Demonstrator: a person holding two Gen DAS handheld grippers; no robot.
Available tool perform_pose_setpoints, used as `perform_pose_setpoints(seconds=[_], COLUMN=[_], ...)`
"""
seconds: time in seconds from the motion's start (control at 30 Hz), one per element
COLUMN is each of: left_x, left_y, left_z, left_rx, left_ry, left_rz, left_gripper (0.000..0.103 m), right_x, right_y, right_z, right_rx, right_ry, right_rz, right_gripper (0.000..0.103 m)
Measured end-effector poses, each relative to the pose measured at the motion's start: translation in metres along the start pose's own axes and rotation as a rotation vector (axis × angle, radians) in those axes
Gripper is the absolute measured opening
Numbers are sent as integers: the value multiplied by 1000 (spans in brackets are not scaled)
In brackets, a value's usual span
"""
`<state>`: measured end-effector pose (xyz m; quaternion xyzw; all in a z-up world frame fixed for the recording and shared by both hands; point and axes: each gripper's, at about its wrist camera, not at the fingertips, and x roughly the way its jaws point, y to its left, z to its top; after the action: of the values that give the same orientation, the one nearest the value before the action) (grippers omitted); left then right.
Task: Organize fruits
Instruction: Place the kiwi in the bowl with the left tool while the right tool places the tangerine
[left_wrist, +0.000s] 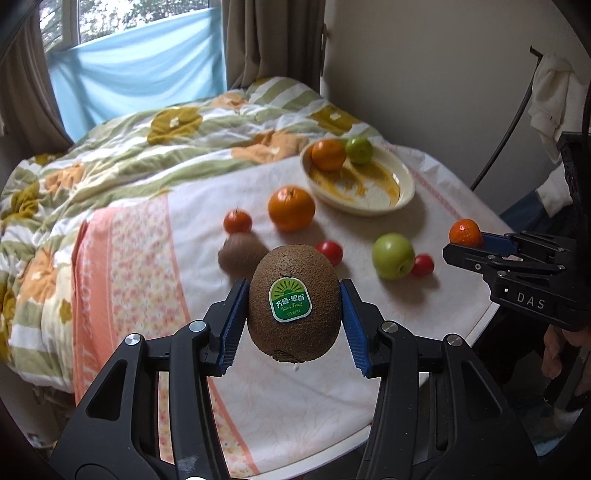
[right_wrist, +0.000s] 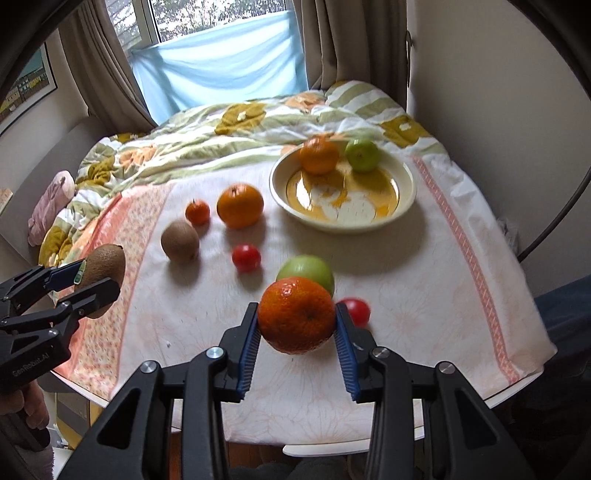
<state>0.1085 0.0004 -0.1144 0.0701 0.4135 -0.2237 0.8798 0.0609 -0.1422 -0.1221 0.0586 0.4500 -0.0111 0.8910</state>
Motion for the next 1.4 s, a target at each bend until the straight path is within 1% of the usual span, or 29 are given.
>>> perform_pose_setpoints(seconds=[0.17, 0.3, 0.5, 0.73, 0.87, 1.07, 1.23, 1.4], left_x=[-1, 7, 38, 93, 128, 176, 200, 212], left_y=[-11, -22, -40, -58, -63, -65, -71, -77], left_z=[37, 63, 99, 130, 138, 136, 130, 130], left_rx=[-15, -35, -55, -66, -84, -110, -101, -68], left_ry=[-42, -58, -60, -28, 5, 70, 117, 139], left_rz=[6, 7, -1, 7, 23, 73, 112, 151], left_gripper=[52, 52, 52, 52, 52, 52, 52, 52], right_x=[-9, -9, 1, 30, 55, 93, 119, 133], right_y=[-15, -34, -65, -101, -117, -133, -143, -149], right_z=[29, 56, 92, 128, 139, 150, 152, 150], right_rx=[-17, -35, -63, -80, -92, -123, -128, -130], right_ry=[-37, -54, -72, -47, -15, 34, 73, 104], right_rz=[17, 37, 49, 62, 77, 106, 127, 146], right_gripper=[36, 36, 36, 36, 36, 36, 36, 36])
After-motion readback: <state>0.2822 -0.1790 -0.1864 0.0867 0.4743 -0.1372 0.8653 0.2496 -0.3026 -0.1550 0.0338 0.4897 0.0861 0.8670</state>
